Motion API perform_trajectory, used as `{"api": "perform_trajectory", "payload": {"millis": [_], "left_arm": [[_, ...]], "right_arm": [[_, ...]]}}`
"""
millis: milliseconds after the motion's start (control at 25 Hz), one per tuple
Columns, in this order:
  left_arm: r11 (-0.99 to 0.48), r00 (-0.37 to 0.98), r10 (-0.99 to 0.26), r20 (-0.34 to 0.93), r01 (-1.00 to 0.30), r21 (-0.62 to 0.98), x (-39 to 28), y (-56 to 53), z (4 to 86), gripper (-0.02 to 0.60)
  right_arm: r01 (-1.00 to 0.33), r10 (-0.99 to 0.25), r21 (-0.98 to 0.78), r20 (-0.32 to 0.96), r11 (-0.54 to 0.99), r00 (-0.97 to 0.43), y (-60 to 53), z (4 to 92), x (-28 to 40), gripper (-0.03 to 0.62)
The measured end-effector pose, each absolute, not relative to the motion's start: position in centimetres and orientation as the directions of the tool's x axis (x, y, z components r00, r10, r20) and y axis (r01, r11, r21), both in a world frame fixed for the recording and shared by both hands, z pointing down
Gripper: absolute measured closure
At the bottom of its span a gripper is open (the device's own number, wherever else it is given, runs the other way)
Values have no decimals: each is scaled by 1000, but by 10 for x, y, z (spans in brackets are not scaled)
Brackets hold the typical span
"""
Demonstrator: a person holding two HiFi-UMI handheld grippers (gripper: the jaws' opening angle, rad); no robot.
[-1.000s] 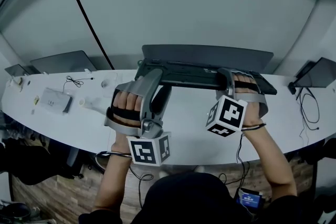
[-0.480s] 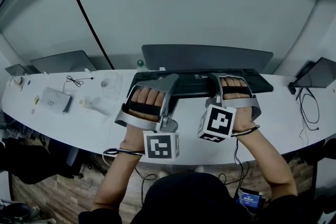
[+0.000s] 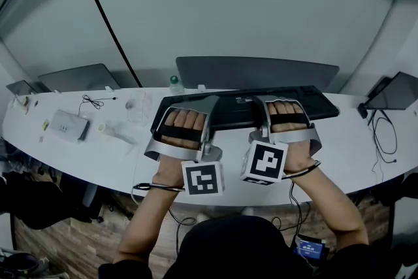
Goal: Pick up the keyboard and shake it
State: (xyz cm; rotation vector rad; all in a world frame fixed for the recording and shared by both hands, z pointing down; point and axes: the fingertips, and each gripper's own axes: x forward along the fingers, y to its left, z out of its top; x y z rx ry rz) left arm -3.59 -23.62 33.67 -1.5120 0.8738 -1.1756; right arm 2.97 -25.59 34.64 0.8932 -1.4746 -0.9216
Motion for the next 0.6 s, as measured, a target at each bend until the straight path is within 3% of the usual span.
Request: {"api": "perform_trajectory", "payload": {"millis": [160,400,600], "left_arm": [[-292,264,-923,279,-12,-956,-36,-235,342,381],[-392,254,-894,369,-48,-919,-37,-233,356,482],[-426,258,-881,397,-63,-903,-35,-231,359,485]], "right_arm": [[-46,-912,914,398,404,-101,-254,345,25,505],[-28,-917,919,389,392,-92,-255,346,24,505],[-29,-915,918,392,396,-95,-253,350,25,505]]}}
